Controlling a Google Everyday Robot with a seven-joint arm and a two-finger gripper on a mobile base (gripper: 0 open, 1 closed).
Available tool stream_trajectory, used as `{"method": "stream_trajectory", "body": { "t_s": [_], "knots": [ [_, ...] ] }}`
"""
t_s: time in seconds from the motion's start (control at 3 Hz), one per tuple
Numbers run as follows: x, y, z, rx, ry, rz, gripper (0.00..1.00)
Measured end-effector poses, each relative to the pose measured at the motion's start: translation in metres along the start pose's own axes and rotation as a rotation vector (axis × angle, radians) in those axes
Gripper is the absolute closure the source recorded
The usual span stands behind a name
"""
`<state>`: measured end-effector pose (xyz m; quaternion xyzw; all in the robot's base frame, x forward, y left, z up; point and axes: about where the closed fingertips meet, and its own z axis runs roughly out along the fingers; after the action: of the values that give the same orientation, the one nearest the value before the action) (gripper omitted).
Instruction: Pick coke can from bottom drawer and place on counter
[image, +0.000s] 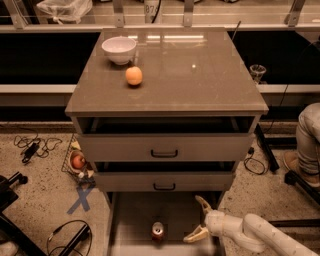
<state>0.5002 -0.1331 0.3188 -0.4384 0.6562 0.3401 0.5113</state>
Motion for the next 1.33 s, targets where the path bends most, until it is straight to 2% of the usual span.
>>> {"method": "stream_trajectory", "body": {
  "t_s": [0.33, 0.67, 1.0, 1.33],
  "knots": [
    [0.022, 0.02, 0.048, -0.081, -0.046, -0.032, 0.0],
    [0.034, 0.04, 0.097, -0.172, -0.064, -0.084, 0.0],
    [0.048, 0.055, 0.132, -0.24, -0.033, -0.124, 0.0],
    [0.068, 0.06, 0.153, -0.276, 0.005, -0.145, 0.0]
  ]
}}
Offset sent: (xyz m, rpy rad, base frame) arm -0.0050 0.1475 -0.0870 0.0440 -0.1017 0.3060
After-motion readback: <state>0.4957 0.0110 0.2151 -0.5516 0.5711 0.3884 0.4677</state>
